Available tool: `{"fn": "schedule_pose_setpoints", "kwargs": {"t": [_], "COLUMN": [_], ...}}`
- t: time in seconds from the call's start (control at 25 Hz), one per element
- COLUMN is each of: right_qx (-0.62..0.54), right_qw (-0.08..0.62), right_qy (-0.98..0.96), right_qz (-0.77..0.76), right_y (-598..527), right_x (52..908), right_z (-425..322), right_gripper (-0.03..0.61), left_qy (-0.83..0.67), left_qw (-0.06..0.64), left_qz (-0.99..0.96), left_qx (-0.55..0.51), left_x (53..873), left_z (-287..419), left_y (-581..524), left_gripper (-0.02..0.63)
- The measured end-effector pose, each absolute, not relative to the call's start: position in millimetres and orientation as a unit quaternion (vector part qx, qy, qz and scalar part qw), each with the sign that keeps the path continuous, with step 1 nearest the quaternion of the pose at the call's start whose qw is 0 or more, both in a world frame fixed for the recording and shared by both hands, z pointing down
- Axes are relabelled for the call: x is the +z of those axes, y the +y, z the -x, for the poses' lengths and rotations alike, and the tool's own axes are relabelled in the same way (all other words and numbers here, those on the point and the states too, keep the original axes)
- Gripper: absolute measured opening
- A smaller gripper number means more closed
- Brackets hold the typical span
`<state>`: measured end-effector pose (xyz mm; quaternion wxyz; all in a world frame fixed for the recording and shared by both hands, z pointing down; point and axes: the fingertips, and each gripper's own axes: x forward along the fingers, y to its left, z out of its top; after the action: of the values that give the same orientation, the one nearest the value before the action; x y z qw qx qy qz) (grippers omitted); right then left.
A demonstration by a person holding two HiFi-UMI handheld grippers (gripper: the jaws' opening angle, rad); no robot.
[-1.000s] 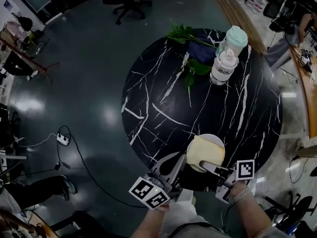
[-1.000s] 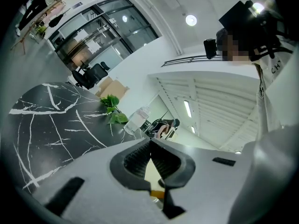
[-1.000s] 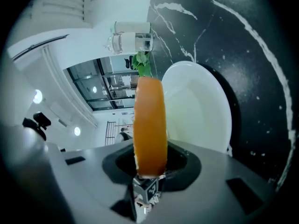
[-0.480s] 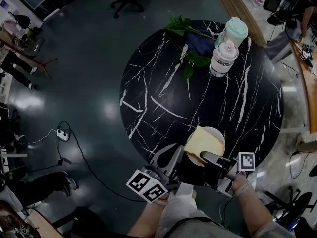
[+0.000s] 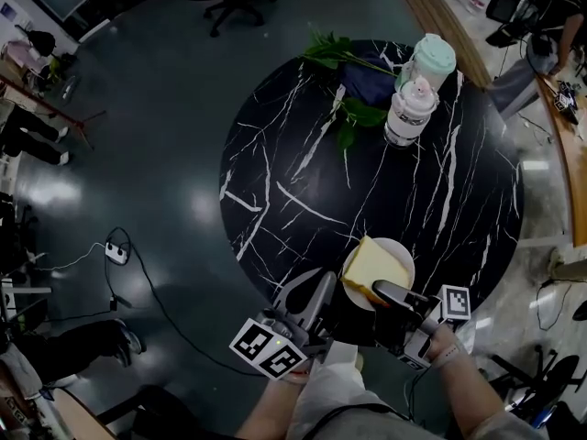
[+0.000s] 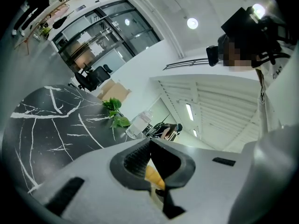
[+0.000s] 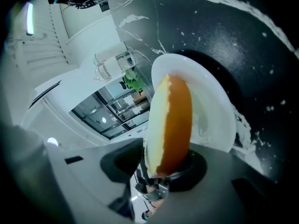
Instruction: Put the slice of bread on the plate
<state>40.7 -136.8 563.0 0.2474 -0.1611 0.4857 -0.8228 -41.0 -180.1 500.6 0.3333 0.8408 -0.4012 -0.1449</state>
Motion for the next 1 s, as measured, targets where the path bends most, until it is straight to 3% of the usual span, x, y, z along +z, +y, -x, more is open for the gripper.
{"fn": "schedule_pose_setpoints", "kwargs": {"t": [0.4, 0.6, 1.0], "right_qx": [-0.844, -0.856, -0.865], "right_qw": [0.315, 0.359, 0.358], "right_qy": [0.418, 0.362, 0.347], "right_qz": [0.120, 0.085, 0.060], "right_y": [-141.0, -139.3, -119.6], "right_x": [554.1, 542.6, 532.1], "right_z": [-44.7, -47.6, -42.2], "right_gripper": [0.250, 0.253, 0.253], "left_qy": [-0.403, -0.400, -0.400], "left_qw": [0.341, 0.345, 0.350], "left_qz": [-0.836, -0.834, -0.831], "left_qx": [-0.151, -0.159, -0.162], "left_x": [501.0, 498.2, 498.7], "left_z": [41.6, 40.4, 42.5], "left_y": [-179.3, -179.0, -175.8], "left_gripper": [0.006, 0.006, 0.006]}}
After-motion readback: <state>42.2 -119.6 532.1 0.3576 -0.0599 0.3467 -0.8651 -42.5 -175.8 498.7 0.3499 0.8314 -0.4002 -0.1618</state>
